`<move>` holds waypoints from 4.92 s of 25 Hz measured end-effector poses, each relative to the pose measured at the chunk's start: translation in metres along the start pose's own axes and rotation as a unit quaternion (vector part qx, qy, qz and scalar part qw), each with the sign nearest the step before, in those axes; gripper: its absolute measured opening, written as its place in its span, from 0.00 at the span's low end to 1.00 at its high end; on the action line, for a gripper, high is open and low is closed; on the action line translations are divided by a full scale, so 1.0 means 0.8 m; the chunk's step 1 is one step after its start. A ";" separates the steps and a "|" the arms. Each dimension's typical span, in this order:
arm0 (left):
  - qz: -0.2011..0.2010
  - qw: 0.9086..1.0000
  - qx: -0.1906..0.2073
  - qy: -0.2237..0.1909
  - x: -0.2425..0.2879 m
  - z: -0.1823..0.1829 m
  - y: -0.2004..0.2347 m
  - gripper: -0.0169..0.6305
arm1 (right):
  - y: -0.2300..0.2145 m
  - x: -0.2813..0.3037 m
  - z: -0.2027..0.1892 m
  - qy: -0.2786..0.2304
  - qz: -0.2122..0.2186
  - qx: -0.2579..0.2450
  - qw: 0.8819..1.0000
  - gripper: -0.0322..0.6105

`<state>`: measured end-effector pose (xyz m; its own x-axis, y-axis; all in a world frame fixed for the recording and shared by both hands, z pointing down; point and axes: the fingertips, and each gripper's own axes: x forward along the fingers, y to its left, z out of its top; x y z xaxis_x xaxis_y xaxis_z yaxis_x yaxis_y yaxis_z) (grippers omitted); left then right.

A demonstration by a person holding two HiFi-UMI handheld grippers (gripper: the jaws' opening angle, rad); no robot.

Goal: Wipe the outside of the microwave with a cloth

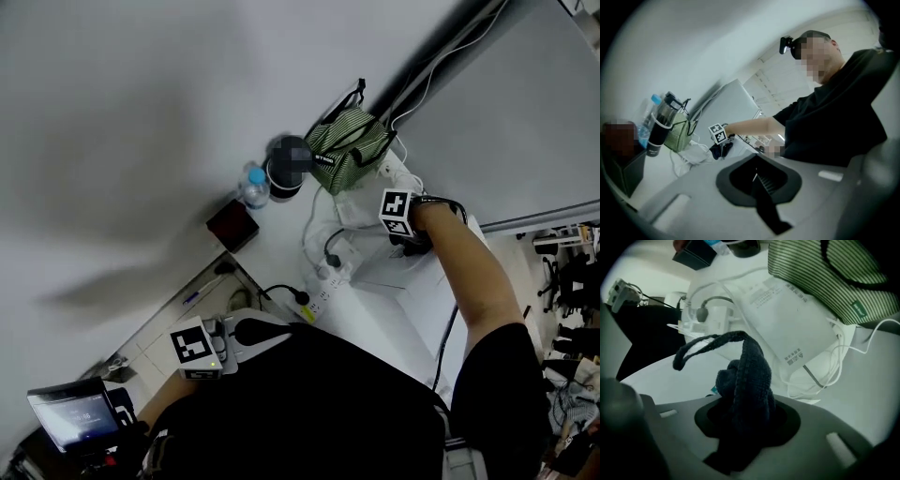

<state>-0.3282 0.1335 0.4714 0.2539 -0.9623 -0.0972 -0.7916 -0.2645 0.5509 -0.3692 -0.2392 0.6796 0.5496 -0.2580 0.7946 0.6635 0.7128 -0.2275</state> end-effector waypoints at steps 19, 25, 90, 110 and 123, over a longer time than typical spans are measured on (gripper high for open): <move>-0.022 0.999 0.030 -0.002 -0.007 0.024 -0.002 0.03 | 0.091 -0.108 -0.022 -0.074 0.067 -0.062 0.993 0.28; -0.029 0.999 0.025 0.005 -0.008 0.021 -0.007 0.03 | 0.096 -0.032 0.035 -0.019 0.030 -0.069 0.997 0.27; -0.243 0.943 0.089 0.209 0.250 -0.074 -0.151 0.03 | 0.261 0.113 -0.608 -0.704 -0.206 0.607 0.306 0.27; -0.154 0.935 0.117 0.298 0.299 -0.094 -0.174 0.03 | 0.180 0.235 -0.533 -0.884 0.010 0.466 0.019 0.27; -0.151 0.931 0.117 0.310 0.309 -0.104 -0.178 0.03 | 0.145 0.339 -0.447 -0.812 0.095 0.557 0.150 0.29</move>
<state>-0.1064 -0.0617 0.4374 0.6992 -0.6398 0.3189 -0.7132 -0.5929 0.3740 0.0384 -0.4599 0.6670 -0.9418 -0.3105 0.1288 -0.2787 0.5071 -0.8156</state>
